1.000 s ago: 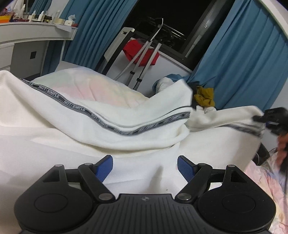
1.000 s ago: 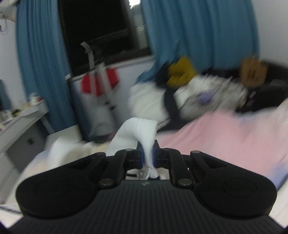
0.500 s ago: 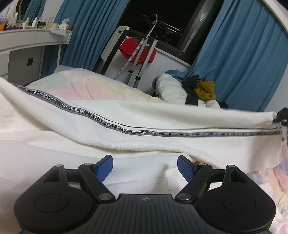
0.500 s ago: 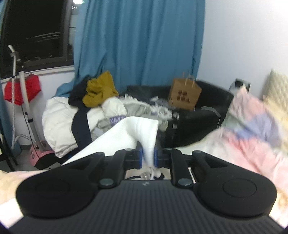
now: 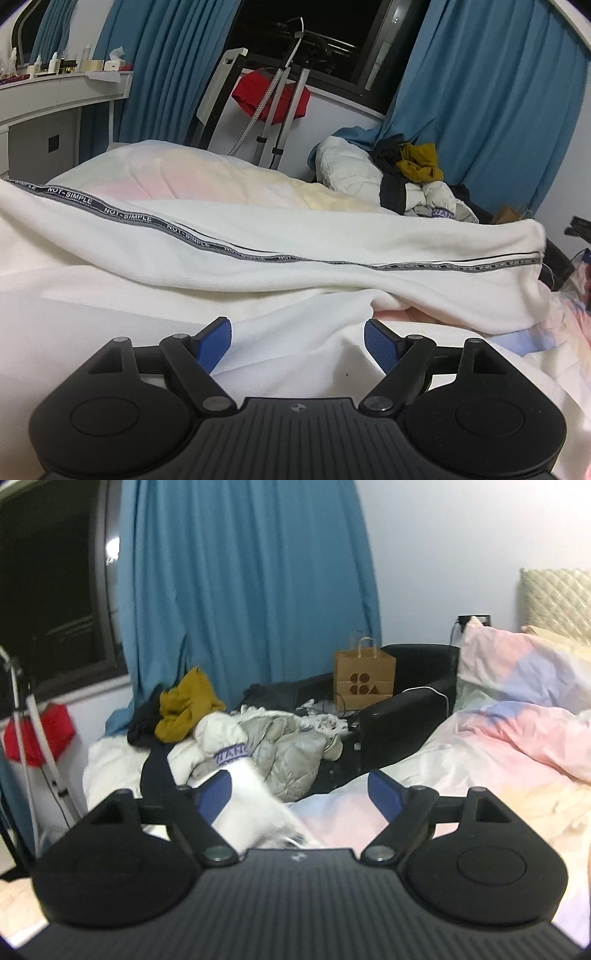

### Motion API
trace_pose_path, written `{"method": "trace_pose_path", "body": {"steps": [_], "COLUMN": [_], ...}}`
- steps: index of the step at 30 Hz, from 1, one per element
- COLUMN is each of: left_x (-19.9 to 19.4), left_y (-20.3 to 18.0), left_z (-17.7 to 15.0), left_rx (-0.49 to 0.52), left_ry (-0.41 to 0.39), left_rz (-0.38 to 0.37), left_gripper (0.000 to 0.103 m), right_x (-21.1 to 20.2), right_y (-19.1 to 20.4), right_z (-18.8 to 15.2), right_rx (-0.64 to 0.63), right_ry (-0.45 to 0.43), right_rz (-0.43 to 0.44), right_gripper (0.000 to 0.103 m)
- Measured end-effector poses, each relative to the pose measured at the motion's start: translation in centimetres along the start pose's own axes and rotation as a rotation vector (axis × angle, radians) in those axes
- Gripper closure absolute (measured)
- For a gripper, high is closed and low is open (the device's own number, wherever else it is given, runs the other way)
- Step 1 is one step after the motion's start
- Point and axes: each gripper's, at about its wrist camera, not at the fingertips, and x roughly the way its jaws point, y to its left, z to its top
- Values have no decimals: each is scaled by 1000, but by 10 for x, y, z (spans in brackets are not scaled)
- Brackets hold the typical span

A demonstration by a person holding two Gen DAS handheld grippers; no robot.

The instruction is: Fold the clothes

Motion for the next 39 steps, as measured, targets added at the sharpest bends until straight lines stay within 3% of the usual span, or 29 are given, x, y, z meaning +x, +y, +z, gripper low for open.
{"method": "trace_pose_path", "body": {"steps": [2, 6, 9, 12, 15, 16, 17, 19, 20, 26, 29, 34, 36, 39], "left_x": [0, 0, 0, -1, 3, 5, 6, 8, 9, -2, -8, -14, -14, -14], "left_y": [2, 4, 4, 3, 3, 3, 3, 3, 3, 4, 3, 8, 14, 23], "left_z": [-1, -2, -3, -3, -3, -3, -2, -1, 0, 4, 4, 7, 10, 15], "left_rx": [-14, -36, -46, -42, -38, -38, -43, -51, -51, -79, -92, -124, -152, -194], "left_ry": [7, 17, 23, 19, 15, 15, 14, 15, 15, 6, 10, 6, 7, 8], "left_rz": [-7, -5, 0, 11, 14, 14, 12, 4, 1, -54, -65, -88, -117, -160], "left_gripper": [22, 22, 22, 22, 21, 21, 21, 21, 22, 22, 22, 22, 22, 22], "right_x": [-7, -20, -5, 13, 25, 29, 32, 35, 33, -20, -48, -54, -62, -83], "right_y": [-17, -67, -90, -92, -76, -66, -57, -41, -39, -61, -72, -95, -96, -84], "right_z": [-6, -46, -86, -111, -119, -119, -119, -114, -109, -74, -70, -96, -92, -56], "right_rx": [36, 213, 335, 399, 393, 356, 323, 260, 266, 360, 289, 314, 327, 326], "right_ry": [32, 197, 392, 462, 420, 408, 411, 410, 395, 222, 155, 247, 236, 176], "right_rz": [5, 83, 130, 147, 190, 190, 175, 105, 105, 150, 143, 69, 87, 164], "right_gripper": [21, 21, 21, 19, 27, 38, 59, 90, 94, 97, 97, 97, 98, 98]}}
